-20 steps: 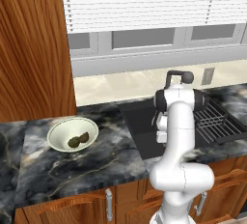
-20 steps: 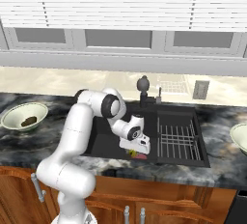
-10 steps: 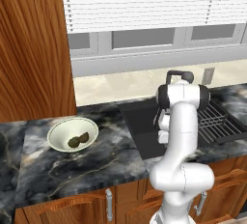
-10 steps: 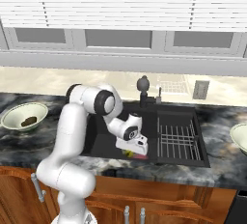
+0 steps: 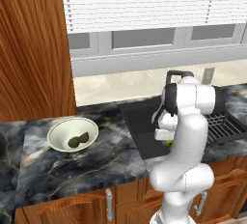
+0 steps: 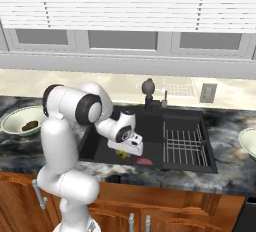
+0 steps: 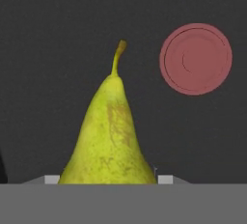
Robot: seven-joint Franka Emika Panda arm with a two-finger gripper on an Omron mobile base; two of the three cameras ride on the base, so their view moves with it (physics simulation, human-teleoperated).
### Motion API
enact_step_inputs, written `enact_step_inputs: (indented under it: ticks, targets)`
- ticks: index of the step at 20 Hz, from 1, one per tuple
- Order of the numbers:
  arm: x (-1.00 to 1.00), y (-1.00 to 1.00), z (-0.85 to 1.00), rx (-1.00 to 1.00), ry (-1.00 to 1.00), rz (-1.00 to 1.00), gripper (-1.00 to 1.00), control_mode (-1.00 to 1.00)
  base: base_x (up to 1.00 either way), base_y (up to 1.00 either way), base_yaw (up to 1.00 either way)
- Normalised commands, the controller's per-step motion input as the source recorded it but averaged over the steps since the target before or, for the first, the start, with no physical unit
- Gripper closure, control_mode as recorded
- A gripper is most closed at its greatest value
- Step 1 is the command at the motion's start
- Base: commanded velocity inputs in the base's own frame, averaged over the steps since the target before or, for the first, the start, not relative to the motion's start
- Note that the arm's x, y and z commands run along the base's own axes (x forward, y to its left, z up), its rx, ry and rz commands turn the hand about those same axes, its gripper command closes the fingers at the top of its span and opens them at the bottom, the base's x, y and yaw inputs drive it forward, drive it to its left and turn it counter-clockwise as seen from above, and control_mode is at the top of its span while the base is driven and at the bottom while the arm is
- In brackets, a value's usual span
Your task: Pick the kiwis from the cabinet and place them in one bowl. Pick the pear from the sink and place it in the other bowl.
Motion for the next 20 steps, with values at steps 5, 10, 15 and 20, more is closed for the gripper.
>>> enact_step_inputs:
  ticks: [5,10,15,20]
  targets:
    - [-0.01,0.37,0.97,0.00,-0.04,0.00,1.00,-1.00,0.00,0.00,0.00]
    - [-0.30,0.25,1.00,0.00,0.00,0.00,1.00,-1.00,0.00,0.00,0.00]
    - [-0.34,0.25,1.00,0.00,0.00,0.00,1.00,-1.00,0.00,0.00,0.00]
    - [-0.22,0.31,0.93,-0.01,0.00,0.00,1.00,-1.00,0.00,0.00,0.00]
